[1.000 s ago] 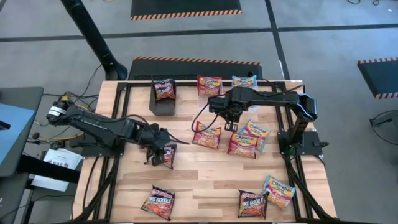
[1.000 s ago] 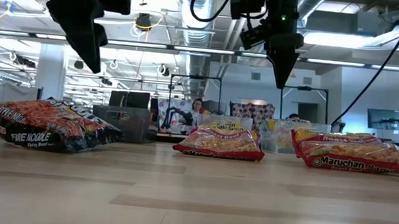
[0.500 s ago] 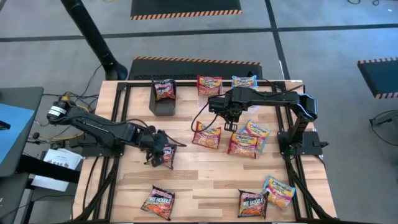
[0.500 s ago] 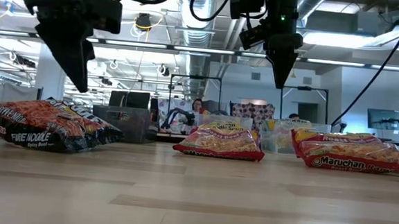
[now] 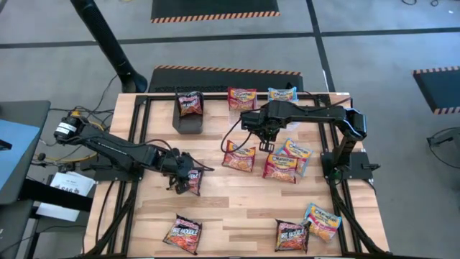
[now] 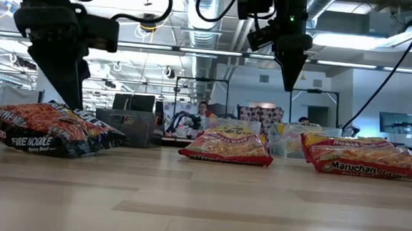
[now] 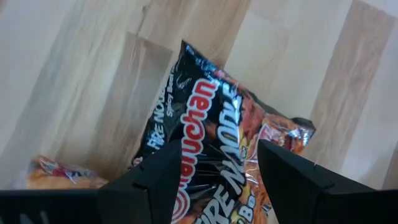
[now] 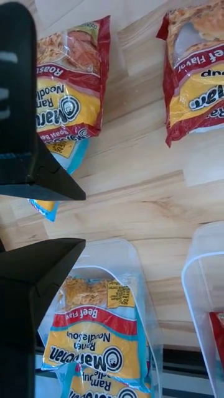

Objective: Sort Maruchan noodles
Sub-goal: Put the black noodle pack into the black bin

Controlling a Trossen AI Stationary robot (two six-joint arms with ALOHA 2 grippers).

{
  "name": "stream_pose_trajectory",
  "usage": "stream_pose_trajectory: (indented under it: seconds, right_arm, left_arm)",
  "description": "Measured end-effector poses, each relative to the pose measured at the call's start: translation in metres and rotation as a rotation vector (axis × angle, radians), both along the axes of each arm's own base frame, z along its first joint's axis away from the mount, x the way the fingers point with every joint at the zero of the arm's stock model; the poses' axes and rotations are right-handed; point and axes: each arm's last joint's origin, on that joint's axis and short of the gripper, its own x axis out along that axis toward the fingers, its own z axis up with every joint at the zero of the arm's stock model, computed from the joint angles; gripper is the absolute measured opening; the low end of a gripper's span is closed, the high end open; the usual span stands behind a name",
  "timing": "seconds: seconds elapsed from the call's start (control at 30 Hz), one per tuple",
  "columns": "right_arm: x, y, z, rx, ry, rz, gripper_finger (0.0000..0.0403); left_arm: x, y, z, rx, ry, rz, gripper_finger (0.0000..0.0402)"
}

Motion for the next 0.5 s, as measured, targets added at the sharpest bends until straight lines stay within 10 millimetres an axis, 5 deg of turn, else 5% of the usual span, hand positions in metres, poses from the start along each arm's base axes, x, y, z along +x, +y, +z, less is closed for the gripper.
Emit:
stream_pose_trajectory:
  seconds: [0.5]
  right_arm:
    - [0.001,0.000,0.000,-0.002,-0.011,0.000,0.0132]
  left_arm:
    - [-0.013,0.003,-0.028,-0.005,0.022,0.051,0.0195]
